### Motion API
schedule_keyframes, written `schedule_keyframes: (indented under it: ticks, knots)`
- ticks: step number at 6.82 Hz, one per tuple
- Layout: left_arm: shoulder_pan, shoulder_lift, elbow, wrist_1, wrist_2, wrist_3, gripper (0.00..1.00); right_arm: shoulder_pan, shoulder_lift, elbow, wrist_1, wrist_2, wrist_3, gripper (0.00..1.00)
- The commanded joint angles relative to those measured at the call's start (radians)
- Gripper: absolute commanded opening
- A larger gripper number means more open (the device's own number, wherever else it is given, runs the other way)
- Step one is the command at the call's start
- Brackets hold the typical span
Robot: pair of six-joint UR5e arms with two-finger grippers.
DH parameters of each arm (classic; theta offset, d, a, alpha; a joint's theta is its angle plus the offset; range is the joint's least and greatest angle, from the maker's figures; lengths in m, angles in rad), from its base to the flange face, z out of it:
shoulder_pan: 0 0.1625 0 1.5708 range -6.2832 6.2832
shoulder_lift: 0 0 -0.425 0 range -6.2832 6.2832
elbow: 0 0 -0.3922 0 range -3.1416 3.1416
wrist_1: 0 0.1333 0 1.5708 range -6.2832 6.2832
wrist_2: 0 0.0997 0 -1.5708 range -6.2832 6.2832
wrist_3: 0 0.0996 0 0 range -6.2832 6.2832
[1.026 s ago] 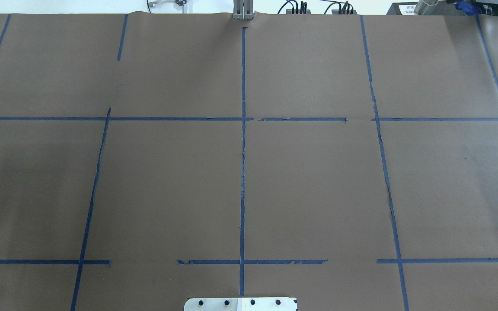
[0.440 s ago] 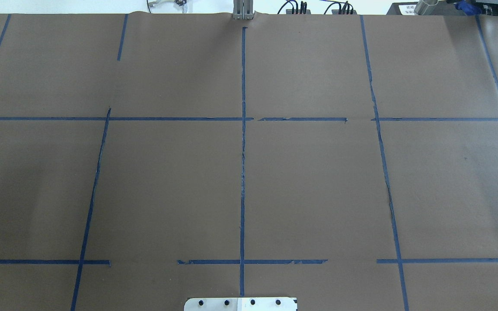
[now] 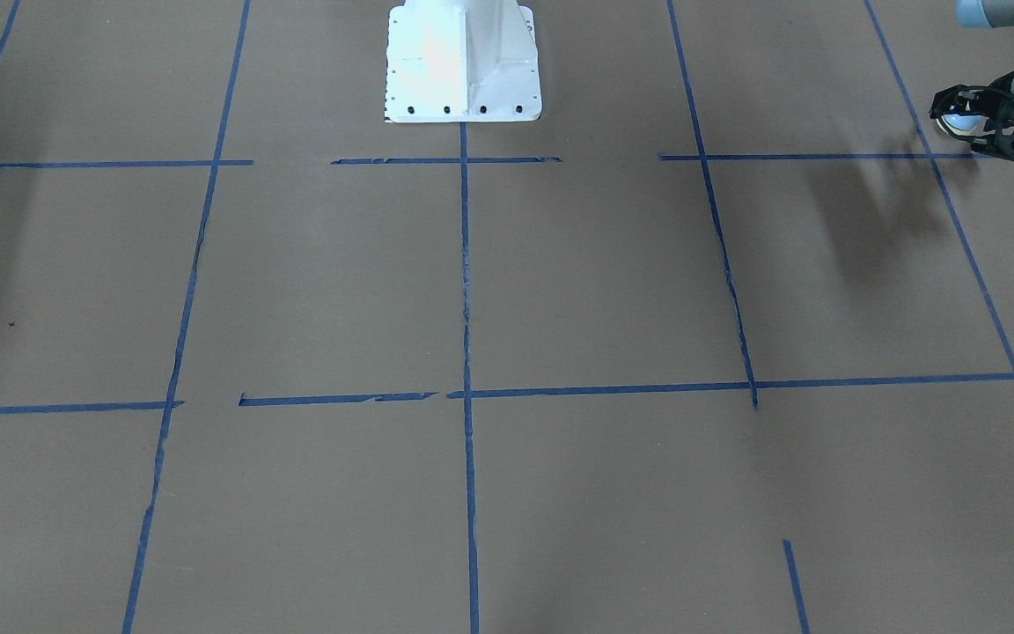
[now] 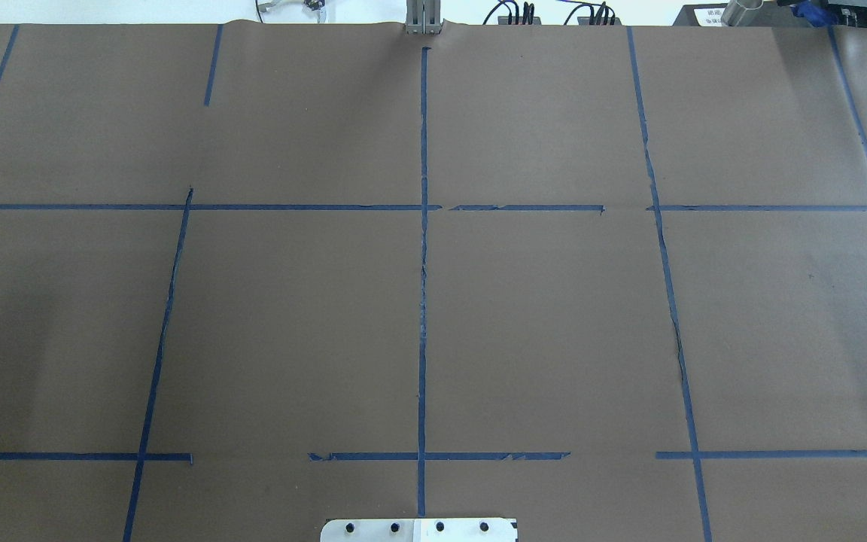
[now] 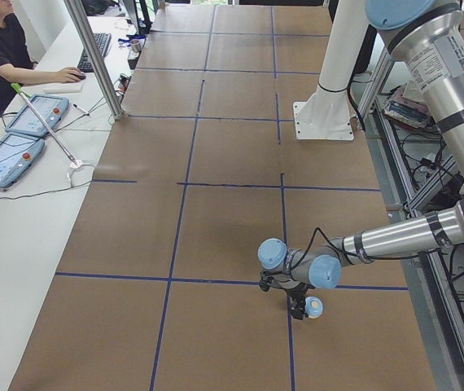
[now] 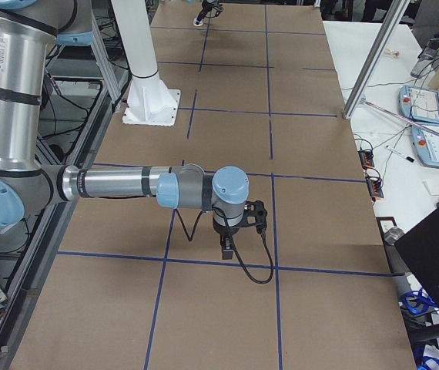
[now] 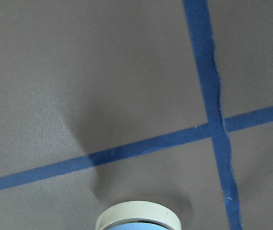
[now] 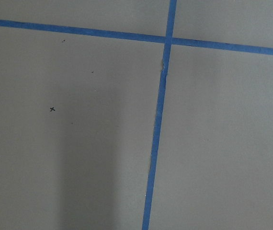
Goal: Place and press bell with both arms
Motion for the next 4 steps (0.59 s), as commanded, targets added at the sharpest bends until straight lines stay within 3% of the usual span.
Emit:
schedule_keyframes:
  ticks: [1,4]
  knots:
    - [0.022,0.0,0.022,0.0,0.0,-0.003,1.0,0.0,-0.001,0.0,0.0,0.0,0.0,1.0]
    - [0.028,0.002,0.026,0.0,0.0,-0.004,1.0,0.0,-0.001,0.0,0.0,0.002,0.002,1.0]
